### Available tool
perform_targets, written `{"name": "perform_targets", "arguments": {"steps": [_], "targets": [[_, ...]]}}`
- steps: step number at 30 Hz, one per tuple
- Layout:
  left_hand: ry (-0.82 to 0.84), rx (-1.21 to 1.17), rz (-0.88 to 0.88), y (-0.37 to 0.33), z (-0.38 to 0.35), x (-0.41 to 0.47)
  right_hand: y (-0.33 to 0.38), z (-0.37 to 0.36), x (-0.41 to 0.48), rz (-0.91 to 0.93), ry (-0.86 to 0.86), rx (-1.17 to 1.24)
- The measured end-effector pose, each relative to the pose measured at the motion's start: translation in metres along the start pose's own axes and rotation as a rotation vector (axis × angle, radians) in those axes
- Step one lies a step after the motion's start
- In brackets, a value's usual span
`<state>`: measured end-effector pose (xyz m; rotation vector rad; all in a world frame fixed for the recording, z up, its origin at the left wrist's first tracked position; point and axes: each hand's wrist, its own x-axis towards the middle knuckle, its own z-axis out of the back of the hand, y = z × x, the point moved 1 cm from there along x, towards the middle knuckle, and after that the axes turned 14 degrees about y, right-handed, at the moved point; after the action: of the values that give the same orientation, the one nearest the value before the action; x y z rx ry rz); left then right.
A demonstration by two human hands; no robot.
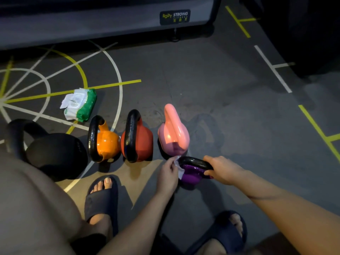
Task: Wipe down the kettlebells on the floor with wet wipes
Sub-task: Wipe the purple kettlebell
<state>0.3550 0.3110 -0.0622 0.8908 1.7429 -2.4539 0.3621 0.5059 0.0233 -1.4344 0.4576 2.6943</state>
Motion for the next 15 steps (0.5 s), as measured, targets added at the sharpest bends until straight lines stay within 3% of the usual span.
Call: {"name": "perform_targets", "arguments": {"steps": [7, 12, 15], "targets": [[0.03, 0.21, -0.203, -0.009, -0.023, -0.02, -0.022, -0.002, -0.005, -0.1, 0.015, 0.028], [0.191, 0.288, -0.028, 0.009, -0.022, 0.0, -0.038, -0.011, -0.011, -0.123, 0.021, 0.017], [0.097, 0.212, 0.016, 0.009, -0.034, 0.002, -0.037, -0.016, -0.009, -0.112, -0.009, 0.005]]}}
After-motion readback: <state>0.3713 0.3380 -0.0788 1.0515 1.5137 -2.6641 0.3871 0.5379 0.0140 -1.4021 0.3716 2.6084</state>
